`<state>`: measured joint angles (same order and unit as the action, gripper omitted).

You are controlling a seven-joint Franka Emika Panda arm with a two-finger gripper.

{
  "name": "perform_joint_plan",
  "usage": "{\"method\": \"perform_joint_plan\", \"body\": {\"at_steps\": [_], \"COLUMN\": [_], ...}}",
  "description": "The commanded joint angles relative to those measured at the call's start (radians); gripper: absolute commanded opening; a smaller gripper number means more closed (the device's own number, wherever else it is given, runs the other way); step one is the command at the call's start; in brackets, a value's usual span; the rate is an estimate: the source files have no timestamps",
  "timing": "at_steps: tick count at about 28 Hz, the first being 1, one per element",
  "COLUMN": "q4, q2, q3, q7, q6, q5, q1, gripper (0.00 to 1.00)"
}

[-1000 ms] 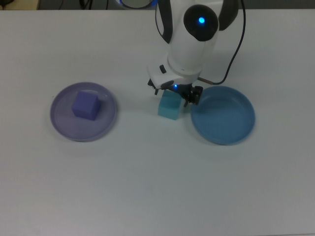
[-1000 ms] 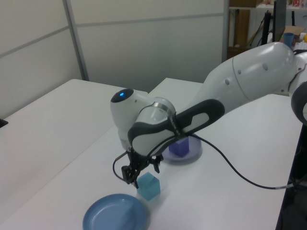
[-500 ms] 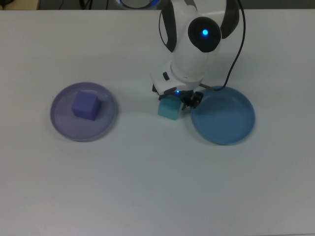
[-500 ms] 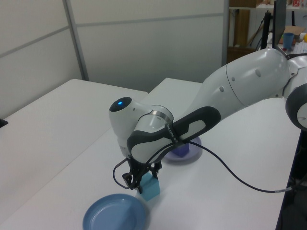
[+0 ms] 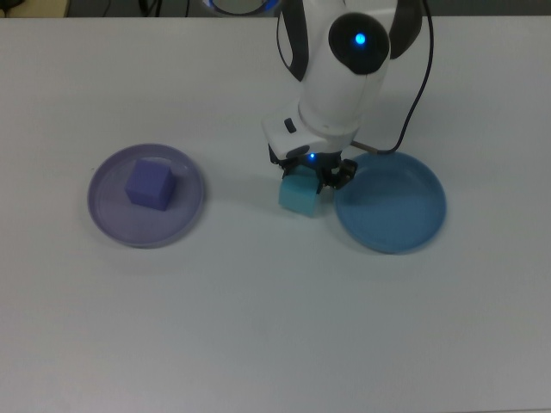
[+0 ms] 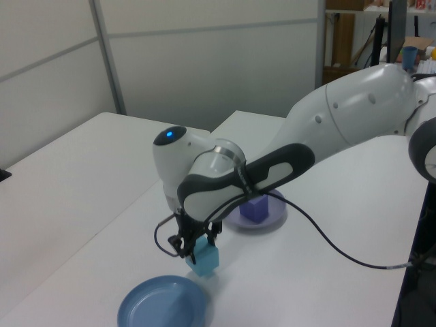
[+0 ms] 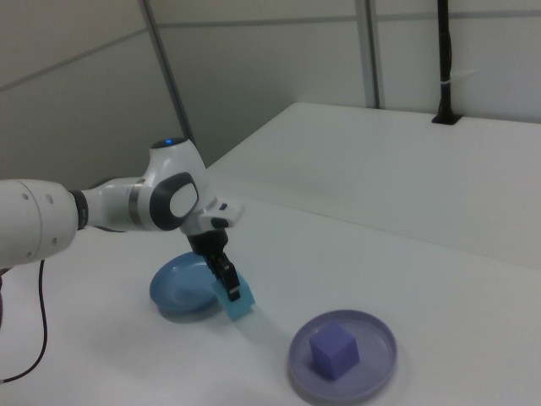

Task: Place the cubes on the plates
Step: 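Close the gripper on the light-blue cube and lift it, then carry the light-blue cube onto the blue plate and release it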

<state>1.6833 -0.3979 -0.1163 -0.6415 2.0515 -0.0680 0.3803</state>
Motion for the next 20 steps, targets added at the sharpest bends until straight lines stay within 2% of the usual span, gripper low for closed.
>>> {"method": "perform_joint_plan", "body": {"at_steps": [1,4,6,10,14,15,16,17,18,20], "q4": [-0.006,-0.027,-0.042,-0.048,-0.048,-0.05,-0.054,-0.06,-0.062,-0.063], "q2": [0.056,0.048,0.042,0.027,0.01,0.002,0.001,-0.001,-0.002,-0.001], "q3": [0.0,0.01,0.046,0.087,0.104,0.106,0.106,0.106,0.106,0.106], "q7": [-0.035,-0.079,-0.135,-0.194,-0.227,-0.234,-0.234,-0.234,-0.236,-0.234], "q6": [-0.042,-0.045,-0.047,-0.05,-0.048,-0.05,-0.048,-0.048,-0.05,-0.05], "q5": [-0.003,-0.003,-0.015,-0.027,-0.053,-0.058,-0.058,-0.058,-0.055,-0.059], "q1": [0.009,0.014,0.014,0.015,0.032,0.037,0.038,0.038,0.038,0.042], "gripper": [0.0,0.0,0.0,0.0,0.0,0.04,0.22,0.54,0.97,1.0]}}
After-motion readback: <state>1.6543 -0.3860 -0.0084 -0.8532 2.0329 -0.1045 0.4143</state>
